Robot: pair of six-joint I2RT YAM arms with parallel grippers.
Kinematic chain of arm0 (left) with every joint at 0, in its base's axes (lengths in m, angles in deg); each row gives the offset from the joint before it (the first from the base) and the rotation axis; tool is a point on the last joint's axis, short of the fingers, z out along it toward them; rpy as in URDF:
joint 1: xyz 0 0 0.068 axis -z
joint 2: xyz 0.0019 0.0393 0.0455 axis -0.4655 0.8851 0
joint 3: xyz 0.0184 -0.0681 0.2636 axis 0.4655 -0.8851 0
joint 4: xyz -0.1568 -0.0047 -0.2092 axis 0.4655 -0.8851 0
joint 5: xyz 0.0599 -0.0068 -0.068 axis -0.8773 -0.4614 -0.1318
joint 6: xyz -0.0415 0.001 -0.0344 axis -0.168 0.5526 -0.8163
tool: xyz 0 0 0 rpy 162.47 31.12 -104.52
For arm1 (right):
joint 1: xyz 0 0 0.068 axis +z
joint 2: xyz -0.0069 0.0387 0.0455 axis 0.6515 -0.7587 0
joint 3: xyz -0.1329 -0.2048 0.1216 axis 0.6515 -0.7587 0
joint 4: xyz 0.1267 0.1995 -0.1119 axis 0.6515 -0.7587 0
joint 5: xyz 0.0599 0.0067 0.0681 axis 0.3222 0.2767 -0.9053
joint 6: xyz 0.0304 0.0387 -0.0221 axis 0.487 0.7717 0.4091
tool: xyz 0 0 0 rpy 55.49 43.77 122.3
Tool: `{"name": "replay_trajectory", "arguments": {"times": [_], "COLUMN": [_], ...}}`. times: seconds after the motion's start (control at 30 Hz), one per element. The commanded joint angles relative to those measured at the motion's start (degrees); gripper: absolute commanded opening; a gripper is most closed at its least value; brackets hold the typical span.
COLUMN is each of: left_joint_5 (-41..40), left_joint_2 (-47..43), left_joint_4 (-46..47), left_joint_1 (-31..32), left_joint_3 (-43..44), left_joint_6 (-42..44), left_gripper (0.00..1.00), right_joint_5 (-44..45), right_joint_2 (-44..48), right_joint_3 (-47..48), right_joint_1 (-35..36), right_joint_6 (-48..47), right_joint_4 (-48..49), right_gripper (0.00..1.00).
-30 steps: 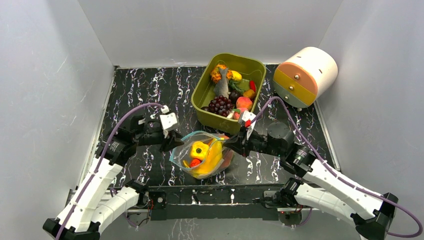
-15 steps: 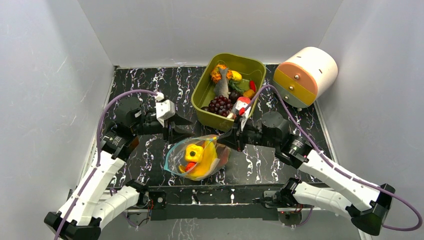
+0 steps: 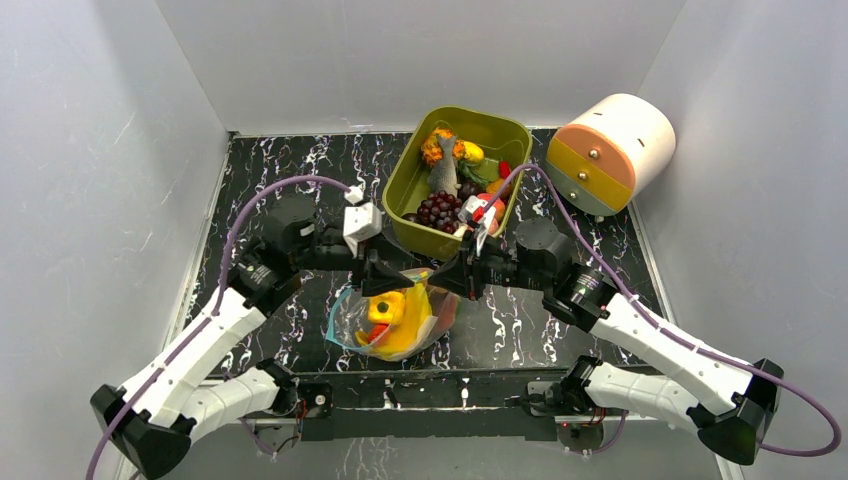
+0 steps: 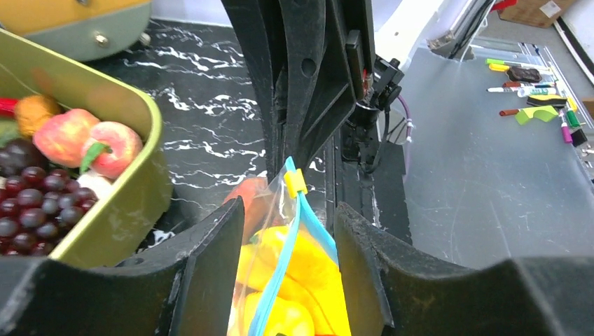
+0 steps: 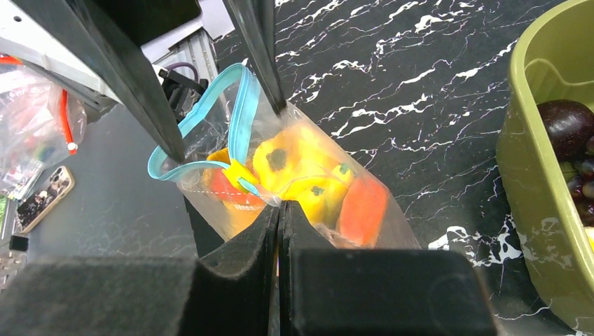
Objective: Place the food in the zip-top bag and seal the zipper
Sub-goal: Zip the zipper food storage bag at the center of the board.
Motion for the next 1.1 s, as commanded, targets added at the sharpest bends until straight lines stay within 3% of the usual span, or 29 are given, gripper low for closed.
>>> {"name": "replay_trajectory", "arguments": {"times": [0.0,0.23,0.53,0.63,0.73,0.8,0.93,1.07], "left_joint_5": [-6.29,-11.37,-12.69,-11.42,-9.4,-8.45,-7.29,-5.37], "left_joint_2": [1.71,3.97,3.76,3.69,3.22,2.88,2.9,2.55], "left_joint_4": [-0.93,-3.33,-5.39,-5.15,-3.81,-2.65,-2.52,-1.82], "left_joint_1": [5.16,8.0,8.8,8.8,8.88,8.89,8.89,8.89], "left_joint_3": [0.5,1.16,1.94,1.72,1.23,0.92,0.79,0.19], "left_joint_6": [1.05,4.08,6.26,6.17,5.93,5.57,5.59,5.48], "left_gripper": [0.5,0.49,0.0,0.0,0.0,0.0,0.0,0.0], "right_joint_5": [0.63,0.94,2.01,-0.29,-1.03,-3.21,-3.85,-4.04], "right_joint_2": [0.5,0.91,2.97,5.24,7.34,6.74,4.52,3.23], "right_joint_3": [2.12,1.86,0.59,-1.65,-3.91,-3.68,-3.7,-3.67], "right_joint_1": [-0.13,-0.08,-0.07,-0.07,-0.09,-0.09,-0.07,-0.1], "right_joint_6": [1.5,1.64,-1.73,-5.9,-10.25,-15.42,-16.99,-17.42], "right_joint_4": [4.11,3.86,4.29,7.47,10.37,9.44,8.77,9.86], "right_gripper": [0.0,0.0,0.0,0.24,0.4,0.43,0.45,0.4]}}
